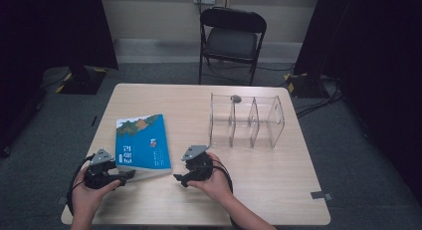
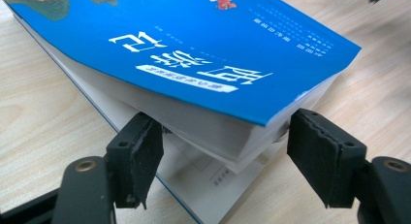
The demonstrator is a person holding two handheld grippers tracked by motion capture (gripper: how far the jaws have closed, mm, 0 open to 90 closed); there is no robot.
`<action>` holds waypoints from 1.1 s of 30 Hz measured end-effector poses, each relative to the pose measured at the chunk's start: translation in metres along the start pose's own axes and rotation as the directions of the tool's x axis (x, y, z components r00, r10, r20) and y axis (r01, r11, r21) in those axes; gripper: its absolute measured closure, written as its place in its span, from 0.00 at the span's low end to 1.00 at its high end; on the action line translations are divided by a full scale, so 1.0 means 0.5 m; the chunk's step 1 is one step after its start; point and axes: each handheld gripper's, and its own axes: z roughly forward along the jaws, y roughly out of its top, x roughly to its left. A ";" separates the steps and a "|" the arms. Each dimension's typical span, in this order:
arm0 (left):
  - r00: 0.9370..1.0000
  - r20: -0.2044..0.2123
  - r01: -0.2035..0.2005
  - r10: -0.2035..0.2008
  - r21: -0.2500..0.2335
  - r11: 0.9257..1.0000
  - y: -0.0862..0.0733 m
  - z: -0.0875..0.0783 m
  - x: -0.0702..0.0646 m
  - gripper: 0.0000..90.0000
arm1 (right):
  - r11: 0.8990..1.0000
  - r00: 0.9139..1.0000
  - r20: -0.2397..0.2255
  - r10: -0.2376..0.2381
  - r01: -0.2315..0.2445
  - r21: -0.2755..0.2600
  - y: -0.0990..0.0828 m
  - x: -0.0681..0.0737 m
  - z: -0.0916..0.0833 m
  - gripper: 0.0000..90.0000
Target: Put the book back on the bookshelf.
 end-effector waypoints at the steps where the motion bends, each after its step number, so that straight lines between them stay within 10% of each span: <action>1: 1.000 0.003 0.002 -0.002 -0.004 1.000 0.000 0.000 0.000 0.32 | 1.000 1.000 0.000 -0.002 0.002 -0.007 0.005 0.002 0.007 0.19; 33: 1.000 -0.004 -0.009 0.009 -0.008 1.000 0.014 -0.004 -0.005 0.33 | 0.996 0.996 -0.037 -0.084 0.082 -0.046 0.095 0.041 0.114 0.26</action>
